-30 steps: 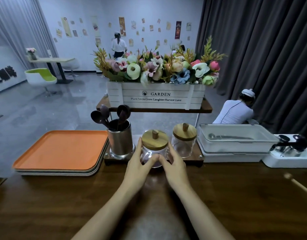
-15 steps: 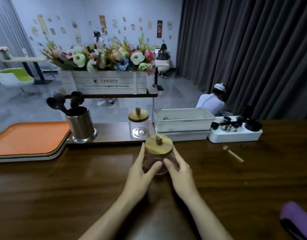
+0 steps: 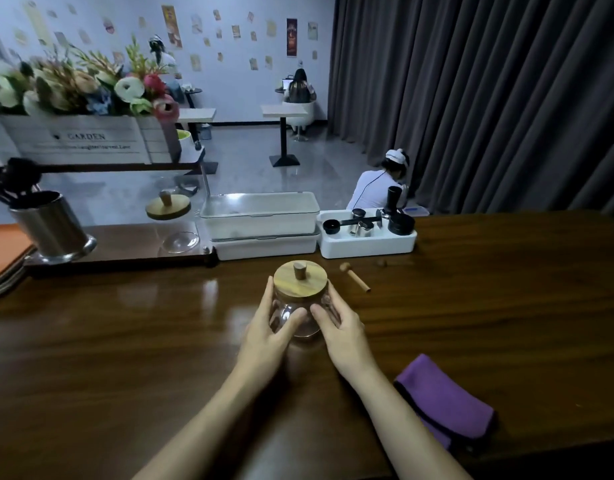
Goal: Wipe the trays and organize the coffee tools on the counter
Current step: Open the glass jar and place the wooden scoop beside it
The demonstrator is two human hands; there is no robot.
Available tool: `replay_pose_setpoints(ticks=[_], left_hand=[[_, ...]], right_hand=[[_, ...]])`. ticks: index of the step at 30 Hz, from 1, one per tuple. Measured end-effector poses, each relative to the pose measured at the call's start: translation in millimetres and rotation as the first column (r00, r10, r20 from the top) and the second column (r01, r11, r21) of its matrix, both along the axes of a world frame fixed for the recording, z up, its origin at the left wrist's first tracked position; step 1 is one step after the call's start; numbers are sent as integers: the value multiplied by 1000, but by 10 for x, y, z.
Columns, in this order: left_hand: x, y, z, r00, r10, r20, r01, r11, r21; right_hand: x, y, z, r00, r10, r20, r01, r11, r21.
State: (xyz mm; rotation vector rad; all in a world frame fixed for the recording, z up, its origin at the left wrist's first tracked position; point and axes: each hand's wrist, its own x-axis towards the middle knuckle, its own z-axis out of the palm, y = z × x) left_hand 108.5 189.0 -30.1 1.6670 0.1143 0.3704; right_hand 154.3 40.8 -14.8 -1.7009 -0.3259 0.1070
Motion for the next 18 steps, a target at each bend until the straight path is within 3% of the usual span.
replay_pose_setpoints(ticks=[18], left_hand=[[532,106,-81,1000,15,-28,-14,999,47]], right_hand=[[543,32,-172,998,-21,-63,19,999,-27]])
